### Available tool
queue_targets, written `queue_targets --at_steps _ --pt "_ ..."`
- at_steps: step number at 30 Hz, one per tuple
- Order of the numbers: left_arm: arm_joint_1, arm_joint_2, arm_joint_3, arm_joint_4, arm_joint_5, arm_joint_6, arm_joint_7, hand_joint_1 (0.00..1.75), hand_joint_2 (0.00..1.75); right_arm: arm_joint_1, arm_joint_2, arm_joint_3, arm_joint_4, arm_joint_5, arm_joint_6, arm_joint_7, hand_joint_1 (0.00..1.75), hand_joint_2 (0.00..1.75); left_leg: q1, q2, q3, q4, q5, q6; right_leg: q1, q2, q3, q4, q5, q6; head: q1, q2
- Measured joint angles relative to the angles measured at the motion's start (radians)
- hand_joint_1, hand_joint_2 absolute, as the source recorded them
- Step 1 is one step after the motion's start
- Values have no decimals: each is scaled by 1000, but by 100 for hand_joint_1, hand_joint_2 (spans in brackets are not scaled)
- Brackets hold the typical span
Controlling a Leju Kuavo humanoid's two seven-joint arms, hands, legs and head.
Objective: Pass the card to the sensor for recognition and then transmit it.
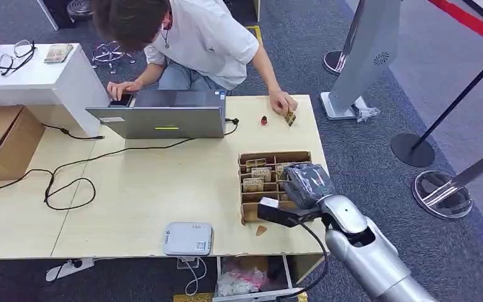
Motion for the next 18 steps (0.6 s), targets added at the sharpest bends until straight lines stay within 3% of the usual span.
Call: queue_targets --at_steps 10,18 --pt "0 0 0 0 3 1 1 0 0 -12 0 3 1 -19 -57 -22 175 175 0 0 0 0 0 0 0 0 0 0 0 0 0 0" --pt "0 0 0 0 0 2 -8 0 0 -42 -11 -25 -120 -27 -178 -34 175 175 0 0 0 0 0 0 0 0 0 0 0 0 0 0"
